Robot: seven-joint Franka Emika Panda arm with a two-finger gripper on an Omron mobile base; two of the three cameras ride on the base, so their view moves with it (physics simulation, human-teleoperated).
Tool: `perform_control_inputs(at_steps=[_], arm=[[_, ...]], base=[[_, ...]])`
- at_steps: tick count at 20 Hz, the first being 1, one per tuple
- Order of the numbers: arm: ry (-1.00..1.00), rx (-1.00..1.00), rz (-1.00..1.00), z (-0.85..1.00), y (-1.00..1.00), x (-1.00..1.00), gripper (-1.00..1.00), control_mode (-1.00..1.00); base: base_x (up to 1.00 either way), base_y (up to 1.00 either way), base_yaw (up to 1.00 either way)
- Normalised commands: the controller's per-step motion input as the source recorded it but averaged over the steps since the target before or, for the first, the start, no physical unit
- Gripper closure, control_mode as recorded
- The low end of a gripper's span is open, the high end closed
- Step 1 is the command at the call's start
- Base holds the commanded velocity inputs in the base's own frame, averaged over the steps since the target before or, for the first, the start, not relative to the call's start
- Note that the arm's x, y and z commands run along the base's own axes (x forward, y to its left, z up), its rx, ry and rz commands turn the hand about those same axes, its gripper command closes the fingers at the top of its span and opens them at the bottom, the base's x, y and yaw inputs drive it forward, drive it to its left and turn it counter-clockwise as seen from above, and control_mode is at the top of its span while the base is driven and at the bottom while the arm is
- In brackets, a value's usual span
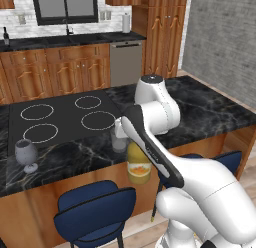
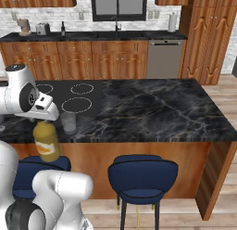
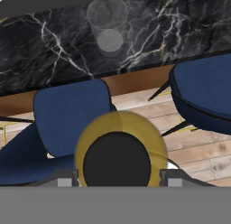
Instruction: There is a wine glass and glass cup on the dining counter. Place the wine bottle next to the wine glass and the juice bottle next to the glass cup.
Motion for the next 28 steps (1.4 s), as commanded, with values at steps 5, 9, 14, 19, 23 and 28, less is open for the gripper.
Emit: perform_control_inputs(at_steps=[5,9,14,19,23,28], arm=[[0.00,0.00,0.00,0.00,0.00,0.00,1.00,1.00],[0.00,0.00,0.00,0.00,0.00,0.00,1.00,1.00],[0.00,0.00,0.00,0.00,0.00,0.00,1.00,1.00],[0.07,0.05,0.01,-0.02,-0.16,0.45,1.00,-1.00],[0.06,0.05,0.02,0.00,-0.22,0.61,1.00,-1.00],[0.01,0.03,0.04,0.00,-0.17,0.52,1.00,-1.00]], base=[[0.00,0.00,0.00],[0.01,-0.03,0.00],[0.03,-0.12,0.02],[0.05,-0.04,0.01],[0.00,0.00,0.00],[0.00,0.00,0.00]])
